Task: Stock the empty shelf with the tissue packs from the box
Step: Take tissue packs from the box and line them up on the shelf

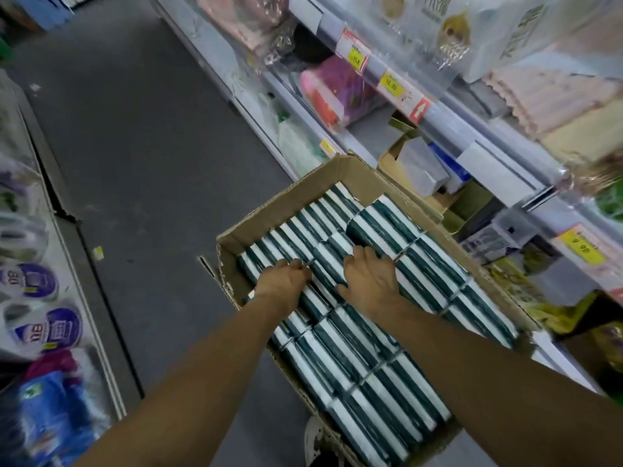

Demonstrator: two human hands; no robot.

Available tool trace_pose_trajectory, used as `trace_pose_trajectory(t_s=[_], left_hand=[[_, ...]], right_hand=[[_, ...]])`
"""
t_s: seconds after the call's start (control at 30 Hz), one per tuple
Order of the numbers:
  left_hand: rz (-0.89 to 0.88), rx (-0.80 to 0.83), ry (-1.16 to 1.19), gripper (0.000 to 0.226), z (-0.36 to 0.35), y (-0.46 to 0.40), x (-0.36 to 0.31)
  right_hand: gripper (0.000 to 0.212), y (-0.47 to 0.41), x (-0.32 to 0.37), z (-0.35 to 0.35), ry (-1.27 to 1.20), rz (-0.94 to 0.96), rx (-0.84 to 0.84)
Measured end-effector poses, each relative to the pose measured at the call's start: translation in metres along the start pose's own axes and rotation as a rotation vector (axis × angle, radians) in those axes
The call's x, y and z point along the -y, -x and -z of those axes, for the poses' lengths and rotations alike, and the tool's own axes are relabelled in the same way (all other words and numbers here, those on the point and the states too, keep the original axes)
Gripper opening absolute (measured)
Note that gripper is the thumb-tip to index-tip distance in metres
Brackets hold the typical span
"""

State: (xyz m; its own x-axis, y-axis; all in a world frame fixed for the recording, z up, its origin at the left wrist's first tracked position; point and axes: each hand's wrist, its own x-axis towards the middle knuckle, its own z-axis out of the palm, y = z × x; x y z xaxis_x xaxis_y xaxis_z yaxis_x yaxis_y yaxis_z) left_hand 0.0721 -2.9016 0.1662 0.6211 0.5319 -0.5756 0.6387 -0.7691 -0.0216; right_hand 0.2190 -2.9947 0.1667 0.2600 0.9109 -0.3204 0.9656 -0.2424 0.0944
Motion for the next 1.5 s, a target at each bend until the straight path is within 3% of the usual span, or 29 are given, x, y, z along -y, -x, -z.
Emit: trace_pose_trajectory(t_s=[0.1, 0.2, 0.3, 0.43, 0.53, 0.67, 0.93, 1.07, 1.23, 1.5], left_hand=[[-0.017, -0.063, 0.013, 0.056, -0.001, 0.005, 0.005], [-0.012, -0.162, 0.138, 0.050, 0.002, 0.017, 0.011], [0.077, -0.330, 0.520, 0.029, 0.011, 0.037, 0.017], [0.200, -0.329, 1.140, 0.014, 0.041, 0.077, 0.018], [0.159, -0.384, 1.334, 0.013, 0.074, 0.105, 0.007], [0.005, -0.496, 1.456, 0.011, 0.127, 0.138, -0.021], [-0.315, -0.424, 1.477, 0.031, 0.228, 0.177, -0.099], [-0.518, -0.499, 1.309, 0.030, 0.279, 0.202, -0.164], [-0.680, -0.467, 1.289, 0.026, 0.313, 0.238, -0.252], [-0.772, -0.396, 1.243, 0.025, 0.323, 0.278, -0.416]], right_hand=[[0.043, 0.000, -0.001, -0.001, -0.023, -0.018, 0.027], [0.037, 0.003, -0.015, 0.014, -0.226, -0.090, -0.016], [0.022, 0.023, -0.033, 0.035, -0.670, -0.194, -0.150], [0.019, 0.066, -0.051, 0.067, -1.251, -0.354, -0.247], [0.020, 0.103, -0.062, 0.102, -1.506, -0.428, -0.309], [0.027, 0.160, -0.087, 0.142, -1.533, -0.451, -0.453], [0.037, 0.291, -0.146, 0.218, -1.464, -0.414, -0.759], [0.034, 0.355, -0.180, 0.240, -1.374, -0.464, -0.899], [0.035, 0.436, -0.231, 0.254, -1.299, -0.497, -1.045], [0.036, 0.574, -0.330, 0.238, -1.141, -0.567, -1.123]])
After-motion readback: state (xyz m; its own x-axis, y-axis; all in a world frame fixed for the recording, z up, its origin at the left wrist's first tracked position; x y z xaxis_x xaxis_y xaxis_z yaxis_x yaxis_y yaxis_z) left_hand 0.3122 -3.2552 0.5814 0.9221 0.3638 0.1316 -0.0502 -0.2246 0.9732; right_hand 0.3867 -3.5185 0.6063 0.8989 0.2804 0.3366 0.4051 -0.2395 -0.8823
